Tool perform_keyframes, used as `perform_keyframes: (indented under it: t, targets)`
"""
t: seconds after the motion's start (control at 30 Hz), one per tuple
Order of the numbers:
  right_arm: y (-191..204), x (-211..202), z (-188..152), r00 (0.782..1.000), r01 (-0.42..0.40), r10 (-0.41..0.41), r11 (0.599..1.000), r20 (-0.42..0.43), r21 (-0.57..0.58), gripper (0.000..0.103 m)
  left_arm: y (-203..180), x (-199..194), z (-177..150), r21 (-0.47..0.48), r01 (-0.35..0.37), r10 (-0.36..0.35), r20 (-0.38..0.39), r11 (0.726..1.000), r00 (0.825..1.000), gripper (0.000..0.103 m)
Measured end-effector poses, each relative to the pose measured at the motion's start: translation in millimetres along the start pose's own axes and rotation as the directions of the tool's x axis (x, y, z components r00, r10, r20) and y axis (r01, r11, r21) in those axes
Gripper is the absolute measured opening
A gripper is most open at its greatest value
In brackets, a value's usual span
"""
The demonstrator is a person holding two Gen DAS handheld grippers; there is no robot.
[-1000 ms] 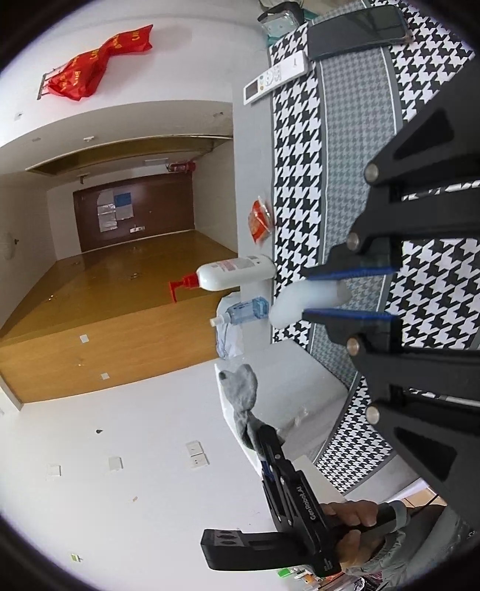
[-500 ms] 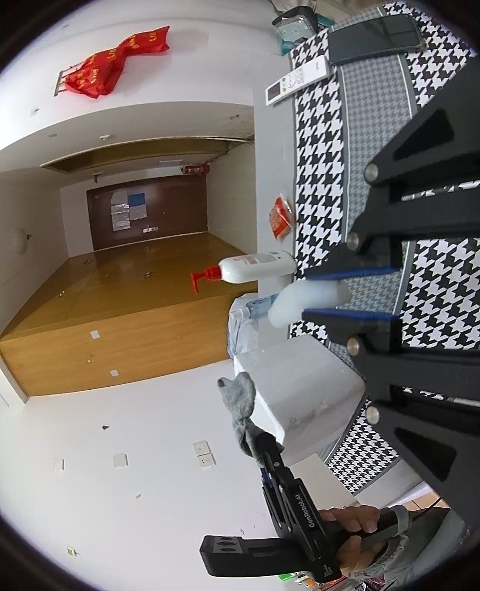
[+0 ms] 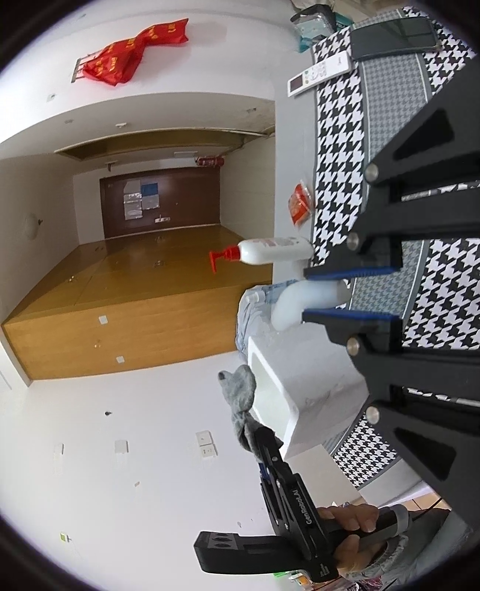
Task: Organize soft objects
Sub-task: 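Lower the foam roll into the foam box and open the right tool while the left tool holds the sock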
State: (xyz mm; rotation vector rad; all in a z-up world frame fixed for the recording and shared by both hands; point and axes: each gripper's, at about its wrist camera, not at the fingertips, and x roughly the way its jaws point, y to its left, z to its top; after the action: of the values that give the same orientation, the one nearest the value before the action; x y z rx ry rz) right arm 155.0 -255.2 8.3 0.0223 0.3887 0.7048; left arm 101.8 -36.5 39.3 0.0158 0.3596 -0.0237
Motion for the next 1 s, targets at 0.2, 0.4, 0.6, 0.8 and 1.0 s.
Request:
perform_keyframes:
  t: [0.2,0.4,0.6,0.8,1.0]
  targets:
    - [7.9,7.4,7.2,1.0,-0.023,0.024,1.0,0.008,-0.012,0.018,5.9,-9.8,0.2,-0.001,-0.025,0.025,0.02,1.0,0.999,0.018]
    - [16.5,16.6,11.6,0.999,-0.044,0.045,0.999,0.005,-0.023,0.018,17.2,-16.9,2.2,-0.008,-0.056,0.056,0.03,0.998,0.998,0.018]
    - [27.0,23.6,15.6,0.998,-0.069,0.069,0.997,-0.002,-0.043,0.018,29.5,-21.8,4.1,-0.024,-0.092,0.093,0.041,0.995,0.995,0.018]
    - [37.7,33.2,18.8,0.996,-0.085,0.084,0.994,-0.013,-0.075,0.018,41.7,-25.9,1.9,-0.038,-0.122,0.123,0.043,0.992,0.991,0.018]
    - [50.1,41.8,25.3,0.994,-0.113,0.112,0.989,-0.018,-0.1,0.018,51.7,-32.6,0.9,-0.049,-0.151,0.154,0.048,0.987,0.987,0.018]
